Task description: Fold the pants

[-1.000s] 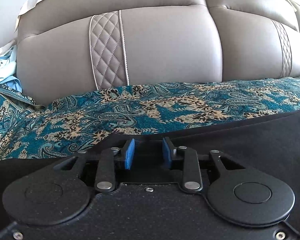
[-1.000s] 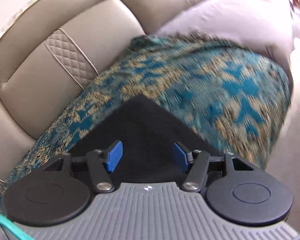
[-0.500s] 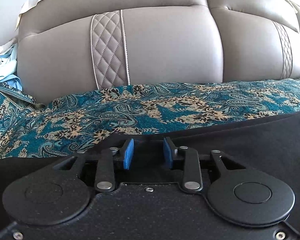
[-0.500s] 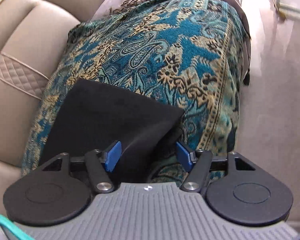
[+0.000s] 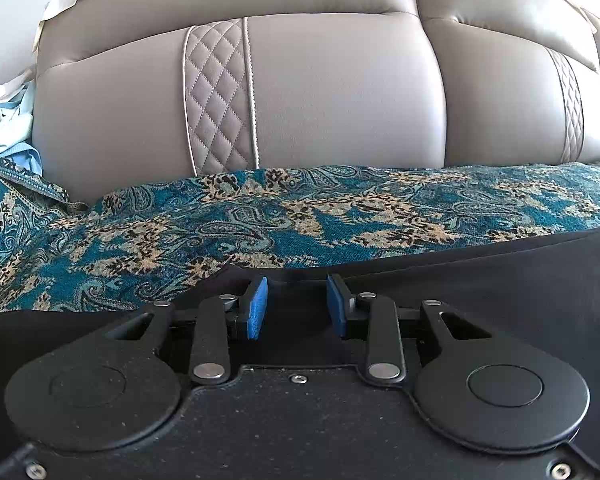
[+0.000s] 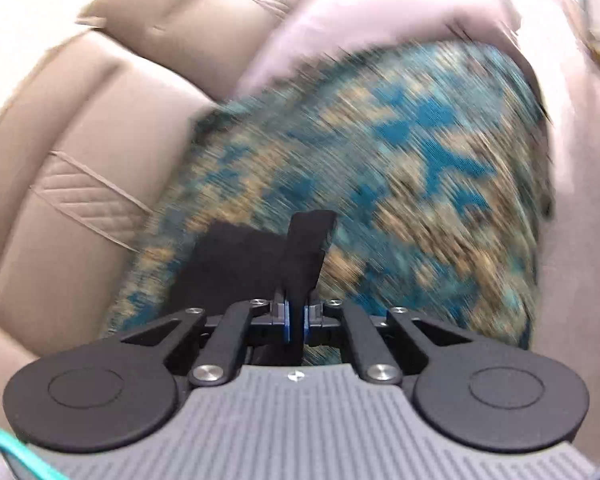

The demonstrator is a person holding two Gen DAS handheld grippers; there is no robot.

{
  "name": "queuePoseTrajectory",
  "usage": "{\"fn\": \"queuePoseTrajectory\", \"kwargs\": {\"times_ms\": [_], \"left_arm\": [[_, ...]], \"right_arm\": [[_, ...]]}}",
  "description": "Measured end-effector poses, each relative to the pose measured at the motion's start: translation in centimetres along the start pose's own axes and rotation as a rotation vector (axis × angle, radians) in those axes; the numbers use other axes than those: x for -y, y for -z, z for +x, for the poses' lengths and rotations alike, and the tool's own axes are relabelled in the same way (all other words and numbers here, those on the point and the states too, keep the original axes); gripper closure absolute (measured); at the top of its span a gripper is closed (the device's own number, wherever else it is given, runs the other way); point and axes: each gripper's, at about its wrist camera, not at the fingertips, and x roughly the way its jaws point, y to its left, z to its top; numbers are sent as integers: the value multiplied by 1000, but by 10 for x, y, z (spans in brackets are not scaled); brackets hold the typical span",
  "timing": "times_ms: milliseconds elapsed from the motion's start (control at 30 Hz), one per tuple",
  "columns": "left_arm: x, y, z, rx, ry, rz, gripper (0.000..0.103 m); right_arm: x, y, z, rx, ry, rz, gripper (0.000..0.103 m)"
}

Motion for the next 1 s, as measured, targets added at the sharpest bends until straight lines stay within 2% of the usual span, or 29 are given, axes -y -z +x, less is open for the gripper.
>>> {"fn": "queuePoseTrajectory", "kwargs": {"times_ms": [67, 133, 200, 233, 300, 333, 367, 400, 433, 500, 567, 600, 733, 800, 867, 933, 967, 1000], "left_arm": [[1, 0, 0, 1, -3, 4, 71], [1, 0, 0, 0, -2, 3, 71], [1, 0, 0, 0, -1, 1, 71], [1, 0, 0, 0, -1, 1, 71], [1, 0, 1, 1, -4, 4, 71], [1, 0, 1, 1, -6, 5, 70], [1, 0, 1, 1, -7, 6, 70], [1, 0, 1, 1, -6, 6, 70], [1, 0, 1, 2, -7, 6, 70], [1, 0, 1, 2, -8, 7, 70], [1, 0, 1, 1, -7, 6, 70], [2, 0, 1, 1, -7, 6, 70], [2, 0, 1, 1, -6, 6, 70], [1, 0, 1, 1, -3, 1, 70], [0, 0, 1, 0, 1, -5, 70], [0, 0, 1, 0, 4, -10, 70], [-1, 0, 0, 0, 6, -13, 70], [-1, 0, 0, -1, 6, -15, 70]], "right_arm": [[-7, -2, -6, 36, -28, -67, 92], [-4, -1, 0, 14, 23, -75, 92], [10, 2, 11, -25, 93, -14, 88], [17, 5, 13, -29, 108, 25, 76], [22, 5, 12, -19, 96, 61, 73], [17, 3, 11, -16, 114, 45, 60], [8, 3, 9, 3, 145, 11, 49], [-6, 4, 4, 52, 211, -54, 45], [-17, 7, 0, 93, 235, -116, 34], [-41, 14, -9, 161, 231, -238, 31], [-64, 25, -14, 178, 175, -318, 31], [-76, 32, -16, 154, 117, -356, 31], [-117, 74, -14, -40, -196, -487, 32], [-137, 104, -8, -169, -302, -578, 45], [-152, 136, -3, -283, -359, -679, 62], [-159, 163, 0, -360, -397, -773, 66], [-160, 174, 1, -380, -397, -806, 58], [-159, 180, 3, -378, -376, -837, 63]]}}
